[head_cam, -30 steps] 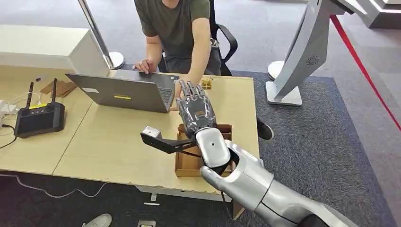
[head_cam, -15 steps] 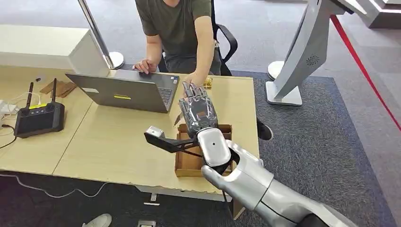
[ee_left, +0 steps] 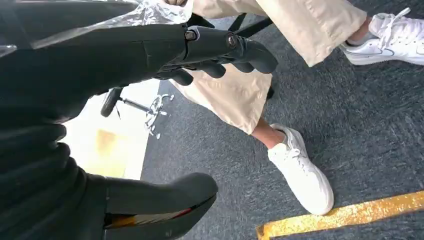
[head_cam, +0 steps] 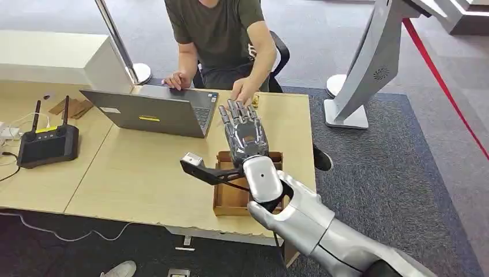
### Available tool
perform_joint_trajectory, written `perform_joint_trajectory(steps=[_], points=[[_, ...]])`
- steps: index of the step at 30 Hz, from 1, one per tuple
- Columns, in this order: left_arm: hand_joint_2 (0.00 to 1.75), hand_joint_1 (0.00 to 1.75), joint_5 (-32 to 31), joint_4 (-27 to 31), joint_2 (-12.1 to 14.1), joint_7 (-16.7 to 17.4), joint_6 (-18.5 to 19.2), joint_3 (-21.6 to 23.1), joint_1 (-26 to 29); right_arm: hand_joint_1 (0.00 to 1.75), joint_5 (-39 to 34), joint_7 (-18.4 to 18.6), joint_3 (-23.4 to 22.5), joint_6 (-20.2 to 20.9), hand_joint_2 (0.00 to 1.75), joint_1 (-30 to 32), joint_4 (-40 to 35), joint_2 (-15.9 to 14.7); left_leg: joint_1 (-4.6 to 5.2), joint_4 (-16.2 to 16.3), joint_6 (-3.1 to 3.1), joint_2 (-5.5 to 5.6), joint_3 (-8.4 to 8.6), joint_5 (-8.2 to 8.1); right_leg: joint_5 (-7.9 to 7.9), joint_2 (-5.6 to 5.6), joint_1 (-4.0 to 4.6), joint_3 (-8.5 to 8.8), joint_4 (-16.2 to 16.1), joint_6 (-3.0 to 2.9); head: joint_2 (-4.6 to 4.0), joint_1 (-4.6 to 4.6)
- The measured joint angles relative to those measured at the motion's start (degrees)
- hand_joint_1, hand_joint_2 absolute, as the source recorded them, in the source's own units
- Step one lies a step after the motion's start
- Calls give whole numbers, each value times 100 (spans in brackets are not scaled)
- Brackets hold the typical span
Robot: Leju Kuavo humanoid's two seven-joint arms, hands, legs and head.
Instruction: Pass the card to the sensor for recognition and then transmit it.
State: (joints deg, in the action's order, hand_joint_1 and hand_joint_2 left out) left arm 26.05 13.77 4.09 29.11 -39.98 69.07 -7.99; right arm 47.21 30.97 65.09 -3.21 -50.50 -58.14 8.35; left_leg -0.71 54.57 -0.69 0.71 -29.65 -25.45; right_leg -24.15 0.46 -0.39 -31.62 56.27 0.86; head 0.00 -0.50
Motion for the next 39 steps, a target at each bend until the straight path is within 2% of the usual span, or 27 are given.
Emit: perform_joint_trajectory(steps=[16,22,25,30,35,39], points=[[175,0,2,0,-15,-20,-2,0,2,0,107,-74,-26,-147,175,25,13,-9,0,0,0,0,0,0,0,0,0,0,0,0,0,0],[175,0,9,0,-15,-166,-9,-2,52,0,-28,-446,-183,-673,175,294,-412,-87,0,0,0,-1,3,0,0,1,0,-1,-1,0,0,0],[175,0,41,-2,-9,-323,-9,-9,118,0,-44,-594,-280,-737,175,635,-1116,-276,0,0,0,-2,5,-2,-2,2,0,-1,-6,1,0,-4],[175,0,50,-9,22,-437,24,-50,217,0,-193,-732,-459,-770,175,1501,-2648,-937,1,0,3,-2,5,-7,-4,2,0,3,-14,4,0,0],[175,0,72,-9,50,-435,22,-87,243,0,-359,-979,-721,-916,175,2258,-3811,-1502,3,0,4,-5,6,-9,-3,5,-1,3,-15,4,0,-2],[175,0,208,-9,50,-396,0,-142,260,0,-514,-1325,-1023,-1325,175,2974,-4554,-1863,2,0,5,-2,9,-9,-4,0,-1,10,-17,5,0,-2]])
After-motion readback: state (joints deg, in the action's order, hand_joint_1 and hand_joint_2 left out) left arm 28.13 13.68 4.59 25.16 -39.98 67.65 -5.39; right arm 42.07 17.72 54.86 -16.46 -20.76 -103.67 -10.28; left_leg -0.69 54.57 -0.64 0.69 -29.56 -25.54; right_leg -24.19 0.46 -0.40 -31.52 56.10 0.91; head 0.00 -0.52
